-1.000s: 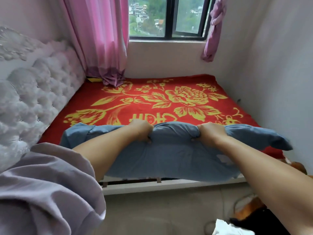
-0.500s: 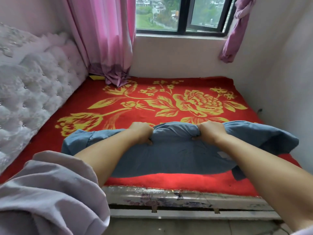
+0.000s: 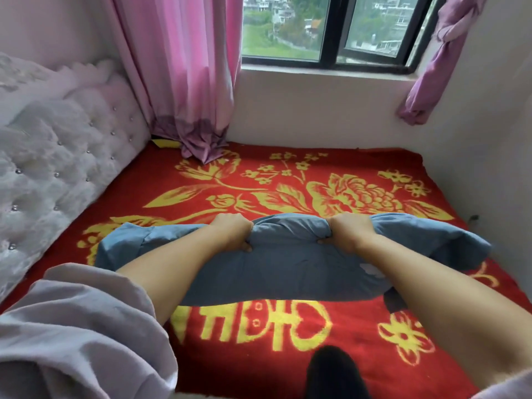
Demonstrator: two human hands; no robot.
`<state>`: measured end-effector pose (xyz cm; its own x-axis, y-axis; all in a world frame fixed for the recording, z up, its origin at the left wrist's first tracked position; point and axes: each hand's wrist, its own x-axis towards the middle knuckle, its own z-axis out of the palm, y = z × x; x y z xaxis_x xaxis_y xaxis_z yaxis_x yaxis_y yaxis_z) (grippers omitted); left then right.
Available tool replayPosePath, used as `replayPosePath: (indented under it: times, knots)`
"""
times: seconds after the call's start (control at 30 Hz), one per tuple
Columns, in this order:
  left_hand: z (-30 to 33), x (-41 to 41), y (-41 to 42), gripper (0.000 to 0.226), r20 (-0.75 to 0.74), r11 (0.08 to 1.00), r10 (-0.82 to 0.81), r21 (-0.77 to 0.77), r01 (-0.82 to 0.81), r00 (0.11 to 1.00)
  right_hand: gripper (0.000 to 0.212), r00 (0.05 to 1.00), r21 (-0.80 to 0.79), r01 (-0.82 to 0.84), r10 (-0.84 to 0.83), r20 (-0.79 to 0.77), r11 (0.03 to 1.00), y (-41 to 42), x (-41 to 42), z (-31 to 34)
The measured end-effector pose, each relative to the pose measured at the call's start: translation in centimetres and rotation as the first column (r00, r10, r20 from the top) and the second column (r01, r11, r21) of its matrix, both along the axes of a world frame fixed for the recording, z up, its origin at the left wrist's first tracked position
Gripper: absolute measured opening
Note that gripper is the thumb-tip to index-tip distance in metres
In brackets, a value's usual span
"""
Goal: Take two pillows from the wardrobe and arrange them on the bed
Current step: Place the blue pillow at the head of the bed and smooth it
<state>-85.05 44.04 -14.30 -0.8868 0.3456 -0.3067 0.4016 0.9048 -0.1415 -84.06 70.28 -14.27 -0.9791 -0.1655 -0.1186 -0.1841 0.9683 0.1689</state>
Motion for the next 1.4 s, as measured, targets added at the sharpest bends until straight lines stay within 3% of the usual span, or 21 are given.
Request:
replayPosePath:
  times: [0.1,0.43,0.6,0.73,0.97,1.4]
  knots:
    - [-0.1,-3.2,-0.5,0.041,-0.004,0.998,0.051,0.026,-0.051,0.999,0.017,0.998,0.048,-0.061,0.062,-0.031,0.997,-0.3,-4.9,-0.2]
    - [-3.2,-20.0,1.4,0.043,0.047,0.978,0.201,-0.06,-0.198,0.978,0.046,0.978,-0.029,-0.21,0.21,0.0,0.977,1.3,-25.0,-5.0]
    - [-4.6,-29.7,8.5,0.041,0.161,0.978,0.198,-0.098,-0.184,0.967,0.048,0.973,-0.074,-0.17,0.18,0.146,0.983,8.1,-34.1,-7.7]
    - [-3.8,-34.1,10.0,0.038,0.128,0.972,0.23,-0.071,-0.222,0.965,0.046,0.972,-0.071,-0.213,0.219,0.09,0.975,9.7,-40.2,-5.8]
    - [-1.8,-36.7,4.7,0.037,0.101,0.949,0.315,-0.059,-0.31,0.944,0.041,0.933,-0.08,-0.355,0.358,0.035,0.931,4.6,-44.0,-3.2]
    - [-2.2,-44.6,-10.3,0.042,0.101,0.975,0.211,0.054,-0.217,0.972,0.042,0.959,-0.001,-0.283,0.283,-0.015,0.959,-9.3,-50.0,-2.1]
